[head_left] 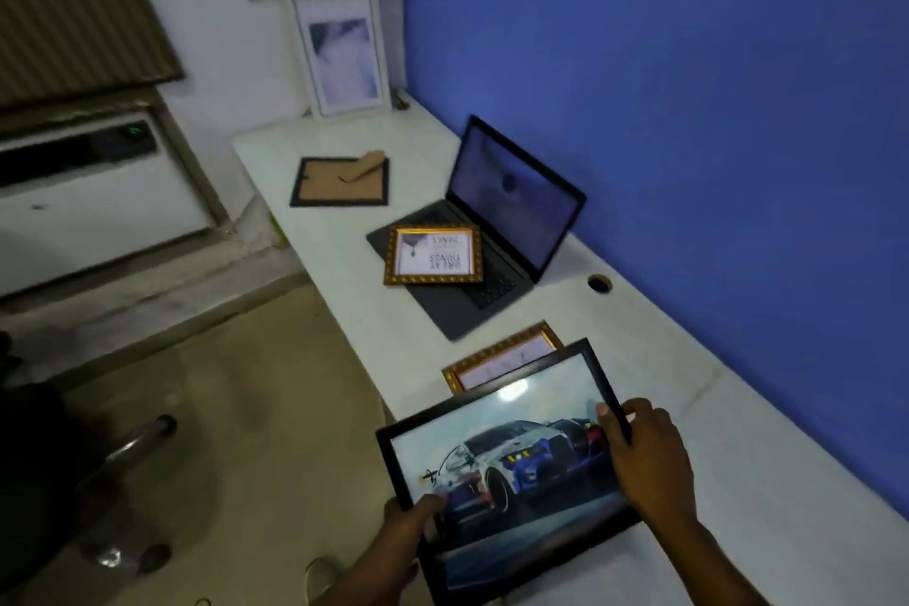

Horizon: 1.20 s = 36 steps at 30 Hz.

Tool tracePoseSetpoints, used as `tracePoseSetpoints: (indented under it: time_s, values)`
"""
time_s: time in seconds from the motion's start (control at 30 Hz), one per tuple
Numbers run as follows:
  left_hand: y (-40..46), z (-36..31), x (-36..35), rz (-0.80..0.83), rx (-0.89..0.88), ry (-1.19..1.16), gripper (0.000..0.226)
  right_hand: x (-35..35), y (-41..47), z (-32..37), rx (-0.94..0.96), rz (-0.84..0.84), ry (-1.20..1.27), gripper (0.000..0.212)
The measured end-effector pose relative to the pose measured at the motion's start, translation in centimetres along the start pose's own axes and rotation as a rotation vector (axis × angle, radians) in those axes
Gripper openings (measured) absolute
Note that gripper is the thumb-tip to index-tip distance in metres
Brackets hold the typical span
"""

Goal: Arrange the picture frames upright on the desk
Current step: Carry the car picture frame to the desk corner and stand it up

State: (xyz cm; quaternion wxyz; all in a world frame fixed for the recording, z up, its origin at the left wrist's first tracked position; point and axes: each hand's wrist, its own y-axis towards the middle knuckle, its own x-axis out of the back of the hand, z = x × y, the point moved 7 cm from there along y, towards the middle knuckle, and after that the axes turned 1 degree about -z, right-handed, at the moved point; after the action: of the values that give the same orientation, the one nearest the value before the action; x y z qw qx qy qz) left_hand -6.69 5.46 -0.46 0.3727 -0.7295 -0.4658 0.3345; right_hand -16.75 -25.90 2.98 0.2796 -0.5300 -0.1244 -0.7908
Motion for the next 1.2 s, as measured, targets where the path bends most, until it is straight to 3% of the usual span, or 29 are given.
tracePoseSetpoints:
  time_s: [0.27, 0.47, 0.6, 0.67, 0.8, 1.0, 1.2]
  values:
    - [2.4, -12.7, 11.7, -0.072, -0.293, -0.165, 0.065, 0.0, 2.8, 18.4, 0.21, -0.019, 0.143, 0.049]
    - [-0.1, -25.2, 18.6, -0.065, -0.621, -0.065, 0.036, 0.1, 5.2, 30.8, 0.306, -0.098, 0.286, 0.047]
    - [-1.9, -32.8, 22.3, -0.118, -0.731, -0.027, 0.069, 1.5, 6.9, 37.5, 0.315, -0.116, 0.368, 0.048]
    - [-2.6, -36.5, 23.4, -0.133, -0.777, -0.021, 0.075, 2.4, 7.8, 40.2, 0.317, -0.12, 0.408, 0.048]
    - [-3.0, -43.2, 23.9, -0.111, -0.877, 0.042, 0.066, 4.1, 10.1, 44.7, 0.329, -0.135, 0.5, 0.045]
    - [-1.2, -50.6, 24.0, -0.115, -0.95, 0.167, 0.071, 4.8, 14.3, 48.9, 0.347, -0.164, 0.507, 0.028]
    - [3.4, -59.9, 21.7, -0.091, -1.011, 0.232, 0.065, 3.3, 23.6, 52.1, 0.323, -0.201, 0.578, 0.042]
